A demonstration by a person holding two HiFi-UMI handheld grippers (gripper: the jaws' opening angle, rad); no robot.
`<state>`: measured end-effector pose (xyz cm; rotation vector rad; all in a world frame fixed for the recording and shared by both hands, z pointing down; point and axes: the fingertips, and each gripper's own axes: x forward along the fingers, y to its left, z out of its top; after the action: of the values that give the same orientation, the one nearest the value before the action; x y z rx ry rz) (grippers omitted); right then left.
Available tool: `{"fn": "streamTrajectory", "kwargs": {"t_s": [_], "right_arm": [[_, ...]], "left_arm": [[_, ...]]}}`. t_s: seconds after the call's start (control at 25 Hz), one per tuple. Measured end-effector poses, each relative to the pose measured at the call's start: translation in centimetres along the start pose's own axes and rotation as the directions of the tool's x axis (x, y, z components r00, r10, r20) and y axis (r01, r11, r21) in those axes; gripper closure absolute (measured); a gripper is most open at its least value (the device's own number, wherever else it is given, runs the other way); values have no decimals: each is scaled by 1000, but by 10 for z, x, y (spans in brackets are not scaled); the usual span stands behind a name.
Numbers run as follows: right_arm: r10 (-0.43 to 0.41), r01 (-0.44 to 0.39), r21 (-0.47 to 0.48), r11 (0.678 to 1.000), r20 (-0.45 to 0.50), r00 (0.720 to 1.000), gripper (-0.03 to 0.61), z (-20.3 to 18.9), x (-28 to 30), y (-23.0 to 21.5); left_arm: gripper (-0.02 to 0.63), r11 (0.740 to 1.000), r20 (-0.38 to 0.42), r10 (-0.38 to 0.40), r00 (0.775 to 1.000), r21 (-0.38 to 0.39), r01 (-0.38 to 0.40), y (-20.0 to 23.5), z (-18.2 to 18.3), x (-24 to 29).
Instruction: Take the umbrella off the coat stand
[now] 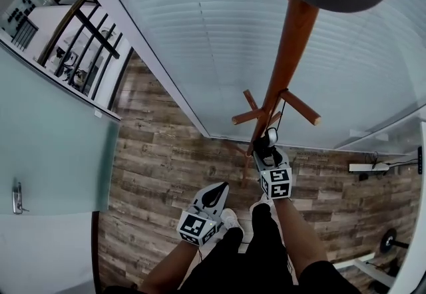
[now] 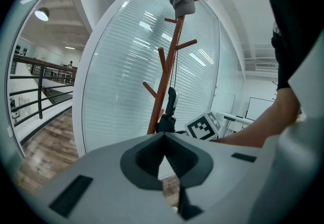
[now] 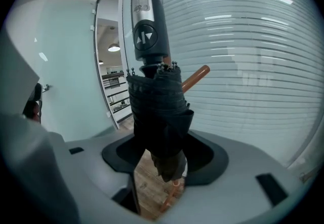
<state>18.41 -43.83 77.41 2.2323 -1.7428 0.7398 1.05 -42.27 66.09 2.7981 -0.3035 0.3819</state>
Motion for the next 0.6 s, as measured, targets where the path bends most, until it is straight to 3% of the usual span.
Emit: {"fn": "streamTrajectory", "kwargs": {"t_s": [0.4, 0.6], "right_arm": [[39, -31, -80, 996, 102, 994, 347, 42, -24, 8], [20, -1, -98, 995, 188, 982, 347, 69, -49, 15]], "left_arm": [[600, 998, 15, -22, 1000, 59, 21, -8, 17, 13], [600, 999, 29, -42, 999, 21, 42, -6, 21, 10]]}}
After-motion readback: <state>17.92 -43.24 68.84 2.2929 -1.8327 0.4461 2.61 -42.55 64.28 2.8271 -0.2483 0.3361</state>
